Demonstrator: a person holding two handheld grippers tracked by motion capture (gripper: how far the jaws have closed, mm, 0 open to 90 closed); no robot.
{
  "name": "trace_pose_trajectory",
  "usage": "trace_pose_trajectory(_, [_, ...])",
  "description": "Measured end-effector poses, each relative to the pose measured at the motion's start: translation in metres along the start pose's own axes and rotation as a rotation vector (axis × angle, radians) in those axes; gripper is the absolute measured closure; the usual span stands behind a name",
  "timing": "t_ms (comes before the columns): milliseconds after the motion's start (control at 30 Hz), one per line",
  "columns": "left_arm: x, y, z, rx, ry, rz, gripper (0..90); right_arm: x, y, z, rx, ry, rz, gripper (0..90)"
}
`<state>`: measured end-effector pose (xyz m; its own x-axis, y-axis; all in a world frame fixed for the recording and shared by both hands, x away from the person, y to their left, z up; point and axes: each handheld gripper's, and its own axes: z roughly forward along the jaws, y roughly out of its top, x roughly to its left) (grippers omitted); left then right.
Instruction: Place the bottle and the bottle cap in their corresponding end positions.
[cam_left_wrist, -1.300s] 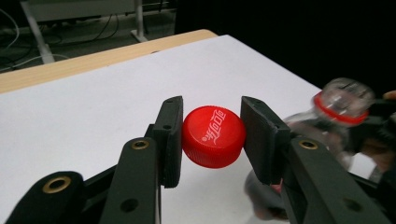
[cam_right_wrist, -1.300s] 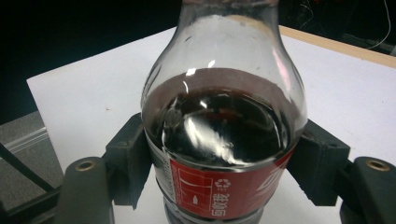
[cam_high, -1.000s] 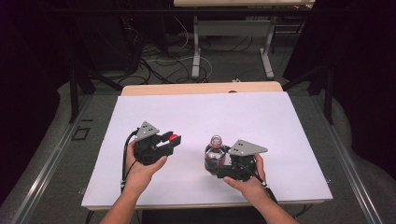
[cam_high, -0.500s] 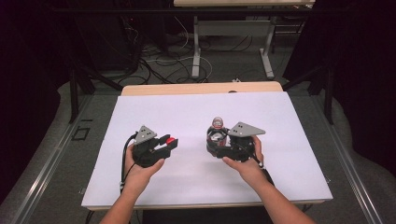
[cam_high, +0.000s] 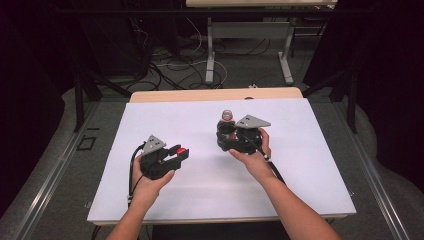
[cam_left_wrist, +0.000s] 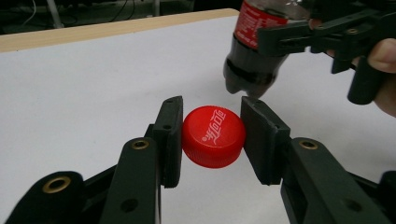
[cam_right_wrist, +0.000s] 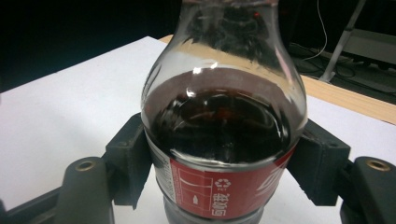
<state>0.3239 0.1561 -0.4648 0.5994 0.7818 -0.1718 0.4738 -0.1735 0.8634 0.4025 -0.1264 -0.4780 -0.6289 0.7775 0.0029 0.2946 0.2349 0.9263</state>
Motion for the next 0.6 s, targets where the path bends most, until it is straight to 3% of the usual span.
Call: trace_pose_trajectory(600, [0.010, -0.001, -0.006, -0.017, 0.002, -0.041, 61.1, -0.010, -0.007, 0.055, 0.045, -0.063, 0.019, 29.5])
